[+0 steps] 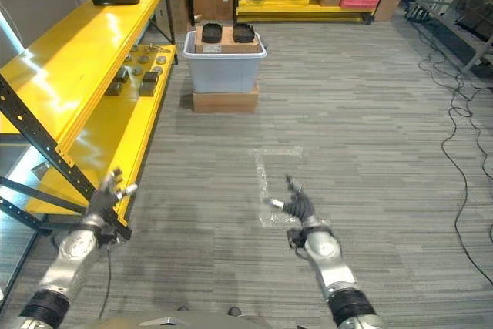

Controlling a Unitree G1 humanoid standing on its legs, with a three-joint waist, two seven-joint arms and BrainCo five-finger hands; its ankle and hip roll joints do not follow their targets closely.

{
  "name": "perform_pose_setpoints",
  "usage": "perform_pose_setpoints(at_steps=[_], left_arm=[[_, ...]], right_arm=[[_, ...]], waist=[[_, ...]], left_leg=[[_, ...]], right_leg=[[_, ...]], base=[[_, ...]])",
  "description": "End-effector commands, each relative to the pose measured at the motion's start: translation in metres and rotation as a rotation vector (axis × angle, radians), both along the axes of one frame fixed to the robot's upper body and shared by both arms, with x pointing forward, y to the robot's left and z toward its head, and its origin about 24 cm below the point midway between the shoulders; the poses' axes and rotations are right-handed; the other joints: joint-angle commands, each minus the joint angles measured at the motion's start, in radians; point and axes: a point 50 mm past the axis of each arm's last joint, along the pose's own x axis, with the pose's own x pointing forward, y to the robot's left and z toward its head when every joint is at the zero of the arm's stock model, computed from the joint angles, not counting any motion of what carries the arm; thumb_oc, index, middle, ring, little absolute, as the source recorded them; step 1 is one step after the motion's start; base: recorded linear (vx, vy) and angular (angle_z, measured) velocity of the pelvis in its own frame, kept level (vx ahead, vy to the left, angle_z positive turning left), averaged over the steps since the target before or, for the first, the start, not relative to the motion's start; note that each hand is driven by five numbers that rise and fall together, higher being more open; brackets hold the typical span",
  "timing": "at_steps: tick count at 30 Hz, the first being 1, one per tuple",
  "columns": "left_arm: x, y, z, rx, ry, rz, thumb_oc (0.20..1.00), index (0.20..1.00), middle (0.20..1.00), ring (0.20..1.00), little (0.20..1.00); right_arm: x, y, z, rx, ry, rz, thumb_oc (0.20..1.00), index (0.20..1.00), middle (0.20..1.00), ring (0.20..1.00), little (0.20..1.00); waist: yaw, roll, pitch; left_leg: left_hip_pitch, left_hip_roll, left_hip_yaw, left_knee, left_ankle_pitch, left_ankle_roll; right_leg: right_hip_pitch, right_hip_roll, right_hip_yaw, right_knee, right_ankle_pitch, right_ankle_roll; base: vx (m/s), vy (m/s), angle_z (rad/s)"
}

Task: Move parts from the plastic box to the shelf.

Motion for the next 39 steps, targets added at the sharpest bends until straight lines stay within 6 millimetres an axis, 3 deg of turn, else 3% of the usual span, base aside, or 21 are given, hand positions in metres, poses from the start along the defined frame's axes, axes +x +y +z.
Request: perform_pose_setpoints(at_steps=[1,3,8,14,19,20,21,22,23,24,25,28,30,31,34,37,39], left_arm=[[0.017,0.003,0.051,0.057,-0.262,-0.016,1.0,1.0,1.0,1.0,1.0],[0.014,-0.001,0.076,0.023,-0.392,-0.029,1.0,1.0,1.0,1.0,1.0],[0.01,-0.002,0.095,0.07,-0.476,-0.052,1.0,1.0,1.0,1.0,1.0],[0.009,-0.006,0.085,-0.022,-0.433,-0.057,1.0,1.0,1.0,1.0,1.0],[0.01,-0.009,0.079,-0.049,-0.402,-0.069,1.0,1.0,1.0,1.0,1.0],[0.01,-0.01,0.08,-0.055,-0.401,-0.083,1.0,1.0,1.0,1.0,1.0],[0.01,-0.01,0.08,-0.055,-0.402,-0.083,1.0,1.0,1.0,1.0,1.0],[0.009,-0.01,0.08,-0.064,-0.399,-0.083,1.0,1.0,1.0,1.0,1.0],[0.01,-0.01,0.08,-0.063,-0.401,-0.083,1.0,1.0,1.0,1.0,1.0],[0.009,-0.01,0.081,-0.067,-0.404,-0.083,1.0,1.0,1.0,1.0,1.0],[0.01,-0.011,0.081,-0.071,-0.405,-0.081,1.0,1.0,1.0,1.0,1.0],[0.007,-0.012,0.079,-0.082,-0.401,-0.074,1.0,1.0,1.0,1.0,1.0],[0.004,-0.012,0.076,-0.088,-0.39,-0.077,1.0,1.0,1.0,1.0,1.0],[0.002,-0.01,0.077,-0.073,-0.395,-0.071,1.0,1.0,1.0,1.0,1.0],[0.003,-0.009,0.082,-0.036,-0.416,-0.072,1.0,1.0,1.0,1.0,1.0],[0.003,-0.009,0.083,-0.048,-0.421,-0.079,1.0,1.0,1.0,1.0,1.0],[0.007,-0.011,0.084,-0.028,-0.413,-0.11,1.0,1.0,1.0,1.0,1.0]], right_arm=[[0.012,-0.002,0.046,-0.059,-0.246,0.012,1.0,1.0,1.0,1.0,1.0],[0.008,0.003,0.066,-0.027,-0.353,0.033,1.0,1.0,1.0,1.0,1.0],[0.002,0.009,0.08,0.023,-0.433,0.052,1.0,1.0,1.0,1.0,1.0],[0.003,0.015,0.08,0.063,-0.426,0.089,1.0,1.0,1.0,1.0,1.0],[0.004,0.017,0.082,0.075,-0.427,0.114,1.0,1.0,1.0,1.0,1.0],[0.005,0.019,0.086,0.093,-0.445,0.132,1.0,1.0,1.0,1.0,1.0],[0.005,0.019,0.086,0.094,-0.445,0.132,1.0,1.0,1.0,1.0,1.0],[0.006,0.021,0.088,0.091,-0.45,0.151,1.0,1.0,1.0,1.0,1.0],[0.007,0.021,0.089,0.091,-0.452,0.15,1.0,1.0,1.0,1.0,1.0],[0.007,0.022,0.092,0.083,-0.459,0.169,1.0,1.0,1.0,1.0,1.0],[0.008,0.02,0.091,0.084,-0.454,0.162,1.0,1.0,1.0,1.0,1.0],[0.009,0.019,0.091,0.067,-0.444,0.161,1.0,1.0,1.0,1.0,1.0],[0.008,0.019,0.091,0.063,-0.443,0.165,1.0,1.0,1.0,1.0,1.0],[0.013,0.022,0.092,0.066,-0.445,0.175,1.0,1.0,1.0,1.0,1.0],[0.019,0.029,0.094,0.064,-0.456,0.186,1.0,1.0,1.0,1.0,1.0],[0.021,0.033,0.092,0.065,-0.452,0.192,1.0,1.0,1.0,1.0,1.0],[0.022,0.041,0.084,0.073,-0.407,0.221,1.0,1.0,1.0,1.0,1.0]], waist=[[0.002,-0.023,-0.003],[0.001,-0.026,-0.002],[-0.003,-0.029,0.006],[-0.014,-0.025,0.044],[-0.018,-0.025,0.061],[-0.015,-0.034,0.082],[-0.016,-0.033,0.083],[0.003,-0.047,0.121],[0.0,-0.045,0.121],[0.014,-0.056,0.146],[0.015,-0.061,0.149],[0.04,-0.064,0.15],[0.05,-0.065,0.14],[0.082,-0.049,0.132],[0.111,-0.047,0.114],[0.128,-0.053,0.101],[0.133,-0.071,0.071]], left_leg=[[0.069,0.043,0.005,-0.005,-0.162,-0.039],[0.069,0.043,0.005,-0.005,-0.164,-0.038],[0.067,0.045,0.008,-0.005,-0.167,-0.036],[0.056,0.063,0.02,0.007,-0.153,-0.039],[0.034,0.081,0.021,0.1,-0.19,-0.052],[-0.014,0.085,0.021,0.22,-0.199,-0.069],[-0.021,0.087,0.02,0.233,-0.205,-0.07],[-0.126,0.094,0.0,0.43,-0.11,-0.083],[-0.142,0.096,-0.006,0.452,-0.114,-0.085],[-0.236,0.075,-0.049,0.589,-0.045,-0.074],[-0.286,0.072,-0.054,0.626,-0.034,-0.07],[-0.401,0.038,-0.046,0.546,-0.062,-0.066],[-0.393,0.023,-0.045,0.472,-0.066,-0.062],[-0.412,-0.01,-0.097,0.281,-0.006,-0.074],[-0.401,-0.03,-0.148,0.107,0.055,-0.084],[-0.395,-0.039,-0.157,0.115,0.071,-0.072],[-0.375,-0.059,-0.154,0.153,0.052,-0.033]], right_leg=[[0.047,-0.071,0.0,0.002,-0.099,0.091],[0.046,-0.072,0.002,0.002,-0.1,0.091],[0.043,-0.072,0.004,0.009,-0.099,0.092],[-0.025,-0.057,0.024,0.107,-0.128,0.075],[-0.015,-0.044,0.031,0.124,-0.159,0.055],[-0.006,-0.039,0.038,0.13,-0.176,0.037],[-0.007,-0.038,0.038,0.131,-0.177,0.037],[0.013,-0.035,0.046,0.14,-0.183,0.013],[0.008,-0.031,0.043,0.142,-0.183,0.011],[0.021,-0.024,0.05,0.138,-0.187,-0.003],[0.026,-0.025,0.046,0.131,-0.19,-0.005],[0.068,-0.028,0.053,0.082,-0.196,0.002],[0.079,-0.032,0.059,0.062,-0.197,0.007],[0.102,-0.014,0.081,0.038,-0.206,0.016],[0.131,-0.002,0.113,0.021,-0.231,0.027],[0.15,-0.017,0.131,0.035,-0.259,0.039],[0.129,-0.052,0.15,0.165,-0.259,0.075]], base=[[0.0,0.0,0.0],[0.0,0.0,0.0],[0.0,-0.018,-0.01],[-0.01,-0.077,-0.04],[0.04,-0.124,-0.07],[0.01,-0.115,-0.02],[0.03,-0.251,0.0],[-0.01,-0.14,-0.01],[0.07,-0.252,0.02],[0.08,-0.144,0.06],[0.1,-0.141,0.09],[0.2,-0.001,-0.09],[0.26,0.1,0.06],[0.4,0.148,-0.17],[0.26,0.086,-0.32],[0.37,0.214,-0.62],[0.42,0.267,-0.71]])
